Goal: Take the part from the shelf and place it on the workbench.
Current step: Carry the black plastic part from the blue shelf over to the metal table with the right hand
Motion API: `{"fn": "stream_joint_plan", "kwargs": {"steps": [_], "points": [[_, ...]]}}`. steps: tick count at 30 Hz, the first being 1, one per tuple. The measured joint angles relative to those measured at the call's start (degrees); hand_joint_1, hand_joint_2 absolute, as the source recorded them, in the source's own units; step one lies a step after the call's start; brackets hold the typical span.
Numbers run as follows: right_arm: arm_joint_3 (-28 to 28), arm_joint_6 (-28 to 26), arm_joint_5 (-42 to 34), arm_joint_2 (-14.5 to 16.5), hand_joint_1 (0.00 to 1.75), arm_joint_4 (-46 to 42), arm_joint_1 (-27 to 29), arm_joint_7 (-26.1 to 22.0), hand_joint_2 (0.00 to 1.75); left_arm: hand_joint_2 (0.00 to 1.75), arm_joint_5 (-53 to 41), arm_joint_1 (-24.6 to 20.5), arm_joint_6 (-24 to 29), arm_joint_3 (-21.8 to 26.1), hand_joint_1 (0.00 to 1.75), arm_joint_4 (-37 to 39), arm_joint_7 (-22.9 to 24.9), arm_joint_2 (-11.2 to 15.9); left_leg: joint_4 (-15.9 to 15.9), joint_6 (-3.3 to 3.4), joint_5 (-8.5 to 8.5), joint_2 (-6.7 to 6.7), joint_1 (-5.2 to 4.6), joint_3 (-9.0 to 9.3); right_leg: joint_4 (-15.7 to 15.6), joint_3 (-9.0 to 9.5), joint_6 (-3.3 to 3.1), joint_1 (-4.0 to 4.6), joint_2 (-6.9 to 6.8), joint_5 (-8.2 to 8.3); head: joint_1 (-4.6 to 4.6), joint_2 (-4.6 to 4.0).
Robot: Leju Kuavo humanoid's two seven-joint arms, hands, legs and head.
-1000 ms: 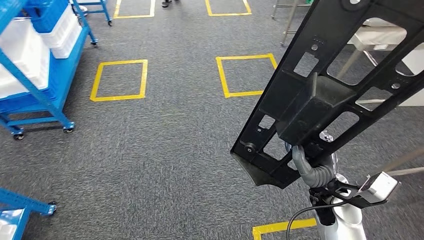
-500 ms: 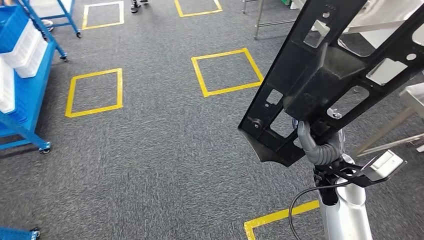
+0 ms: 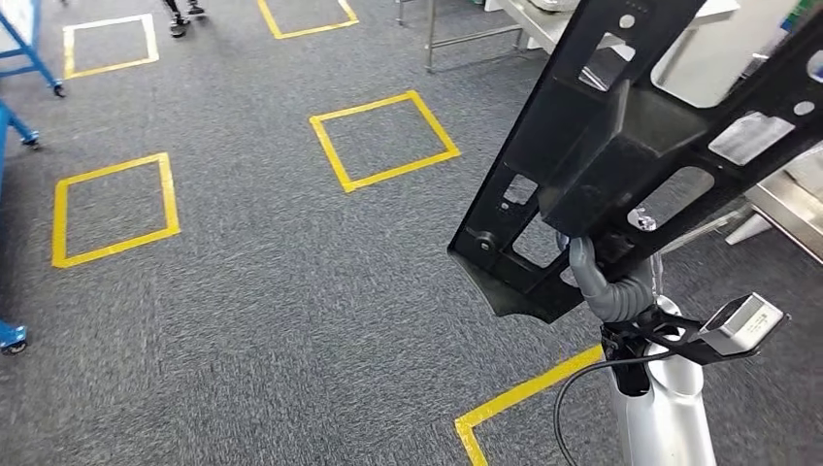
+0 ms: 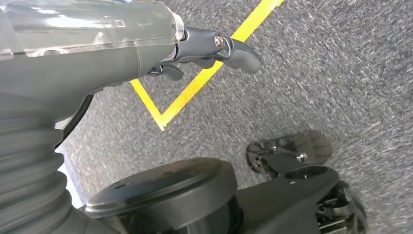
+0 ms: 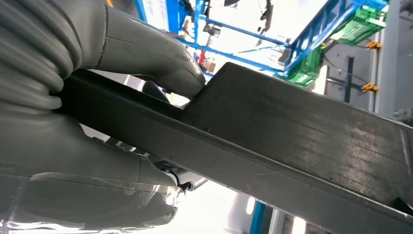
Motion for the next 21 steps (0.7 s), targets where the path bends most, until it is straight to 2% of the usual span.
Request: {"fn": "stream_joint_plan", "kwargs": {"steps": [1,2,3,5,6,7,9,11,13,14,15,16,17,18,19,20,21], "points": [[0.27,-0.06,-0.19,0.0,1.75,-0.01,-0.02,0.29,1.75,1.75,0.01,0.02,-0.01,0.06,0.0,0.0,0.0,-0.01,0.04,-0.05,-0.12,0.68,0.01,0.06,0.62,-0.35,0.18,-0.15,-0.19,0.44,0.0,0.0],[0.47,-0.14,-0.43,0.0,1.75,-0.06,-0.03,0.57,1.75,1.75,0.02,0.01,-0.04,0.11,0.0,0.0,0.0,-0.02,0.11,-0.16,-0.29,1.29,0.03,0.18,-1.27,0.61,0.32,-0.27,-0.51,1.94,0.0,0.0],[0.61,-0.23,-0.7,0.0,1.75,-0.14,-0.08,0.77,1.75,1.75,0.02,0.0,-0.09,0.15,0.0,0.0,0.0,-0.03,0.21,-0.32,-0.51,1.83,0.06,0.36,-5.11,2.63,0.38,-0.36,-1.21,4.01,0.0,0.0],[0.74,-0.38,-1.2,0.0,1.75,-0.3,-0.3,0.93,1.75,1.75,0.01,-0.03,-0.18,0.2,0.0,0.0,0.0,-0.03,0.51,-0.88,-1.07,2.67,-0.16,0.69,-12.65,6.58,0.01,-0.06,-3.48,6.53,0.0,0.0],[0.78,-0.44,-1.35,0.0,1.75,-0.36,-0.4,0.97,1.75,1.75,0.0,-0.04,-0.2,0.22,0.0,0.0,0.0,-0.02,0.63,-1.2,-1.32,3.07,-0.3,0.82,-14.59,7.53,-0.31,0.15,-4.1,6.87,0.0,0.0],[0.8,-0.5,-1.46,0.0,1.75,-0.39,-0.47,1.01,1.75,1.75,-0.01,-0.05,-0.2,0.25,0.0,0.0,0.0,-0.01,0.66,-1.53,-1.53,3.5,-0.44,0.94,-15.17,7.74,-0.68,0.4,-4.2,6.64,0.0,0.0],[0.83,-0.71,-1.64,0.0,1.75,-0.46,-0.47,1.03,1.75,1.75,-0.03,-0.11,-0.2,0.29,0.0,0.0,0.0,-0.01,0.65,-2.13,-1.93,4.18,-0.41,1.23,-15.28,7.71,-1.31,0.39,-2.9,6.69,0.0,0.0],[0.85,-0.99,-1.92,0.0,1.75,-0.56,-0.55,0.91,1.75,1.75,-0.14,-0.19,-0.2,0.32,0.0,0.0,0.0,-0.01,2.67,-2.67,-3.49,2.47,-0.11,0.65,-15.58,7.95,-1.96,0.1,-1.75,6.8,0.0,0.0],[0.87,-1.23,-2.25,-0.03,1.75,-0.63,-0.54,0.59,1.75,1.75,-0.22,-0.25,-0.2,0.39,0.0,0.0,-0.08,0.02,9.58,-3.02,-7.12,-0.11,0.16,-2.45,-15.7,8.08,-2.43,-0.04,-0.61,6.82,-0.01,0.0],[0.87,-1.29,-2.36,-0.04,1.75,-0.62,-0.41,0.38,1.75,1.75,-0.24,-0.35,-0.21,0.46,0.0,0.0,-0.13,0.03,13.85,-3.11,-8.87,-0.63,0.19,-4.54,-15.68,8.09,-2.55,0.0,-0.02,6.8,-0.01,0.0],[0.87,-1.33,-2.44,-0.05,1.75,-0.62,-0.19,0.18,1.75,1.75,-0.29,-0.47,-0.19,0.54,0.0,0.0,-0.19,0.08,17.17,-3.16,-9.77,-0.83,0.19,-6.25,-15.66,8.12,-2.59,0.05,0.68,6.78,-0.01,0.0],[0.87,-1.34,-2.48,-0.04,1.75,-0.61,0.04,0.02,1.75,1.75,-0.35,-0.58,-0.16,0.6,0.0,0.0,-0.2,0.14,18.41,-3.13,-9.43,-0.89,0.19,-7.05,-15.64,8.18,-2.6,0.08,1.43,6.77,0.0,0.0],[0.87,-1.33,-2.48,-0.04,1.75,-0.61,0.25,-0.13,1.75,1.75,-0.42,-0.61,-0.14,0.65,0.0,0.0,-0.22,0.24,17.19,-3.01,-7.86,-1.0,0.2,-6.73,-15.61,8.29,-2.58,0.09,2.21,6.75,0.0,0.0],[0.87,-1.32,-2.48,-0.04,1.75,-0.61,0.4,-0.25,1.75,1.75,-0.49,-0.56,-0.11,0.68,0.0,0.0,-0.21,0.36,13.9,-2.83,-5.46,-1.39,0.22,-5.49,-15.57,8.41,-2.53,0.07,3.01,6.72,0.0,0.0],[0.87,-1.31,-2.48,-0.05,1.75,-0.61,0.5,-0.35,1.75,1.75,-0.52,-0.45,-0.1,0.71,0.0,0.0,-0.21,0.45,9.72,-2.61,-3.11,-2.52,0.28,-3.92,-15.52,8.46,-2.42,0.02,3.73,6.68,0.0,0.0],[0.87,-1.31,-2.49,-0.06,1.75,-0.61,0.55,-0.45,1.75,1.75,-0.55,-0.33,-0.09,0.74,0.0,0.0,-0.22,0.53,5.88,-2.43,-1.49,-3.78,0.37,-2.43,-15.39,8.36,-2.21,0.04,4.45,6.67,0.0,0.0],[0.87,-1.31,-2.5,-0.07,1.75,-0.61,0.6,-0.52,1.75,1.75,-0.56,-0.24,-0.09,0.77,0.0,0.0,-0.22,0.57,3.31,-2.29,-0.67,-4.83,0.43,-1.48,-15.31,8.1,-1.89,0.01,5.08,6.76,-0.01,0.0]]}}
